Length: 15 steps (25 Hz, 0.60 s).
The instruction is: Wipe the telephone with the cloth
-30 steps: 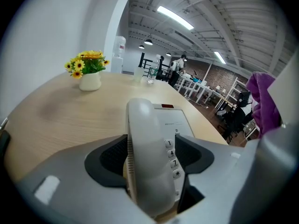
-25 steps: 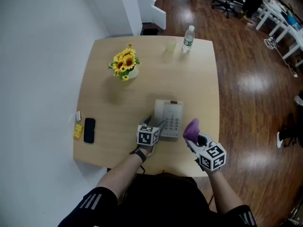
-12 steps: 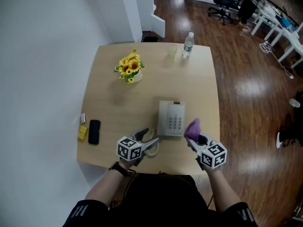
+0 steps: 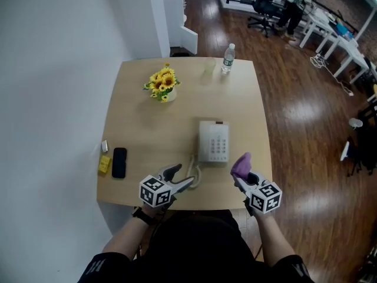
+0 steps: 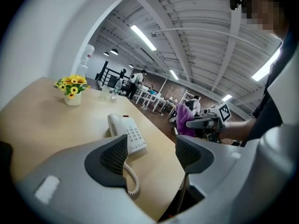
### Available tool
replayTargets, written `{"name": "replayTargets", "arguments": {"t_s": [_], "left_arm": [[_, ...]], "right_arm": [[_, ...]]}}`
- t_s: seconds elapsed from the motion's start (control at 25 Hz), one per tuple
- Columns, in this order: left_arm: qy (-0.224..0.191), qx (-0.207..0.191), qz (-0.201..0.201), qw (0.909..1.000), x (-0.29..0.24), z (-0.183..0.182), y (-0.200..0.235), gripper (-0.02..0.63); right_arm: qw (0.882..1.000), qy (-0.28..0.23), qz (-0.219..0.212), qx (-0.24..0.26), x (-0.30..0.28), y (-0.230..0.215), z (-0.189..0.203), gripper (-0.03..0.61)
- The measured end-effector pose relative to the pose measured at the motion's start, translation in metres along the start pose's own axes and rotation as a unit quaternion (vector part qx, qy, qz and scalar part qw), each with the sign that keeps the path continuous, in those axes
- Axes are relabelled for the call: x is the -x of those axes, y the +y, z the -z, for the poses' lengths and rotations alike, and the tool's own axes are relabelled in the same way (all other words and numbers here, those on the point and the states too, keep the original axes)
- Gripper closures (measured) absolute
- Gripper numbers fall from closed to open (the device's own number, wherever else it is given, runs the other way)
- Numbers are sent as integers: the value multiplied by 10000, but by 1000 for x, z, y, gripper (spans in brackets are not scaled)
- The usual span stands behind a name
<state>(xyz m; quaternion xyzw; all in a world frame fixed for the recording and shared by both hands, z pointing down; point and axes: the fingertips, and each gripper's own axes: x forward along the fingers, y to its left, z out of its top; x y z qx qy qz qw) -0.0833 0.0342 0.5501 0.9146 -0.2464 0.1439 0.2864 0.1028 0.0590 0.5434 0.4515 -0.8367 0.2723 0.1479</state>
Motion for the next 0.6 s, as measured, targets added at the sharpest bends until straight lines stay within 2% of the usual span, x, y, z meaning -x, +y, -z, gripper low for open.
{"name": "replayTargets", "arguments": {"t_s": [0.24,0.6], "left_arm": [[94,-59,222,9997,10,20,-20,298],[-1,-112,307,9995,23,16,-38,298]], "right_arm": [[9997,-74,174,-162,16,26,22,446],[9993,-195,274,-159,43,40,25,446]]}}
